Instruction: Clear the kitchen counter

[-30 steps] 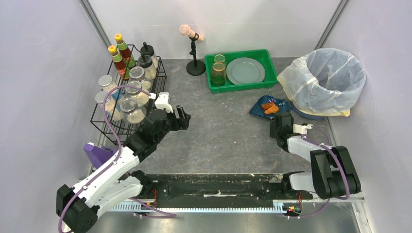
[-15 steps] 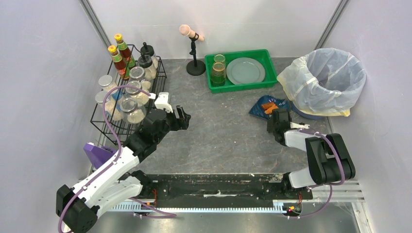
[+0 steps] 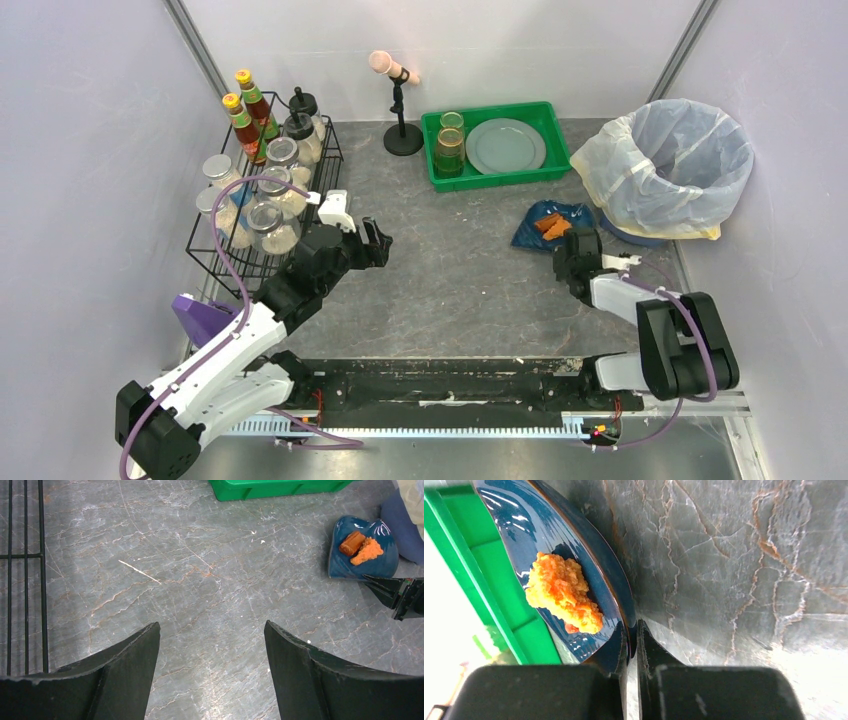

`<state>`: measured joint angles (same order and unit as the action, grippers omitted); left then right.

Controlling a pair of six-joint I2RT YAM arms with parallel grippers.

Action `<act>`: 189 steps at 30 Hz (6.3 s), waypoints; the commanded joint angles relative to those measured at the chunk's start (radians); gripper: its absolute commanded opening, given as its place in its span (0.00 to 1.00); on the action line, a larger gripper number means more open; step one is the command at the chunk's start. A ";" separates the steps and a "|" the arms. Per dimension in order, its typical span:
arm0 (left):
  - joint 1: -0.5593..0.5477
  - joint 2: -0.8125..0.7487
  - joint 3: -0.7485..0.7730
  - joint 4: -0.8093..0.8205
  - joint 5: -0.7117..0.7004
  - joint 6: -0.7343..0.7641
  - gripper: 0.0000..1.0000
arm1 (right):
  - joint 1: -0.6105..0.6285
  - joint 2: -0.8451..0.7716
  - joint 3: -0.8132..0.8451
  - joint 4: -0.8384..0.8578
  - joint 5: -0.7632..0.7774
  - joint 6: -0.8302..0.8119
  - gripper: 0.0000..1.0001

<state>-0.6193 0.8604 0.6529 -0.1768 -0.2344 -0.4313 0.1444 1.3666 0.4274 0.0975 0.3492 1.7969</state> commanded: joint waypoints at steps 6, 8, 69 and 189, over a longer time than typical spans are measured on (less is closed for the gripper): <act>0.001 -0.029 -0.001 0.035 -0.019 -0.008 0.82 | -0.001 -0.198 -0.026 -0.065 -0.191 -0.401 0.00; 0.001 -0.033 0.000 0.034 -0.021 -0.009 0.82 | 0.001 -0.238 -0.039 -0.074 -0.262 -0.445 0.00; -0.002 -0.123 -0.020 0.011 -0.059 -0.027 0.82 | -0.692 -0.138 1.045 -0.429 -0.332 -0.450 0.00; 0.000 -0.240 0.282 -0.240 -0.042 0.136 0.81 | 0.080 0.733 1.197 -0.123 0.155 -0.507 0.39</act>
<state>-0.6193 0.6495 0.8455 -0.3683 -0.2634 -0.3595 0.2253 2.1956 1.6543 -0.0929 0.4923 1.2785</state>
